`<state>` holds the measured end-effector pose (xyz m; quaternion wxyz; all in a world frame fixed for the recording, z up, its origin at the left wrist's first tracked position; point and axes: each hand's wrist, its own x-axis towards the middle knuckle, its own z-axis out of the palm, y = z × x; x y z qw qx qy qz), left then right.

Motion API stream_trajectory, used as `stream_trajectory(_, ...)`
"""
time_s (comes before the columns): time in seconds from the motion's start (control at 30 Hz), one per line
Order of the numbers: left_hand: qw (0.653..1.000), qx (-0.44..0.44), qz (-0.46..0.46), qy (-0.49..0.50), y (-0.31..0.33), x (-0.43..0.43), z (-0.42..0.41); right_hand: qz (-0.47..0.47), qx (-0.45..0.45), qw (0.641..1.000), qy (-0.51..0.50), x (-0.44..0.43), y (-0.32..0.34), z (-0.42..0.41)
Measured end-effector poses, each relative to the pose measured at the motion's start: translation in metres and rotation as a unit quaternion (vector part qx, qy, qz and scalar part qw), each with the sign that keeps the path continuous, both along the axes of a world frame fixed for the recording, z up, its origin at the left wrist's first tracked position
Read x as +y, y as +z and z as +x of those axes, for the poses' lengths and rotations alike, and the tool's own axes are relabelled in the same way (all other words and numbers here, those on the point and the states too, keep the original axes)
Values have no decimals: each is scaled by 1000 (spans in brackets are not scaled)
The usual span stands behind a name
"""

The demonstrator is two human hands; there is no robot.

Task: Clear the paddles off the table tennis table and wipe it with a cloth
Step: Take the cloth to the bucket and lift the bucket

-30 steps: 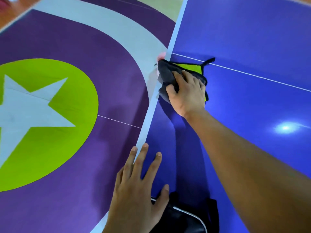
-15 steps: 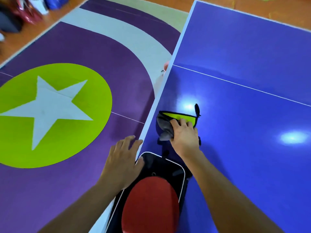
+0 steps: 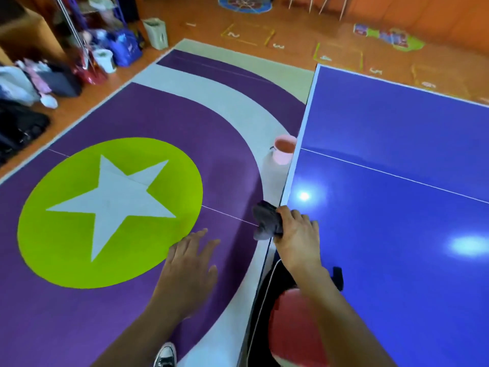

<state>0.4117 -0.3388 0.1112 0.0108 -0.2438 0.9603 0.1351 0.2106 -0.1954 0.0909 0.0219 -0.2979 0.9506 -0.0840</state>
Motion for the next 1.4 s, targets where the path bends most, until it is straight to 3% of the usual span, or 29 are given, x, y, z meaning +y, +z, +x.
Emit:
stream_trajectory(0.3,993,71,-57,-72,64,-137,31,-61,32,994,-86,-123,36,101)
stream_trajectory(0.63,991,81,-42,-101,67,-237,-28,-98,-8,989,-114,-204,27,63)
stream_trajectory(1.03,990,27,-10,-136,40,-355,-246,-127,-94,968,-195,-291,4,-130)
stream_trajectory(1.4,985,1,31,-169,2,-467,-416,-88,-60,976,-190,-402,-13,-315)
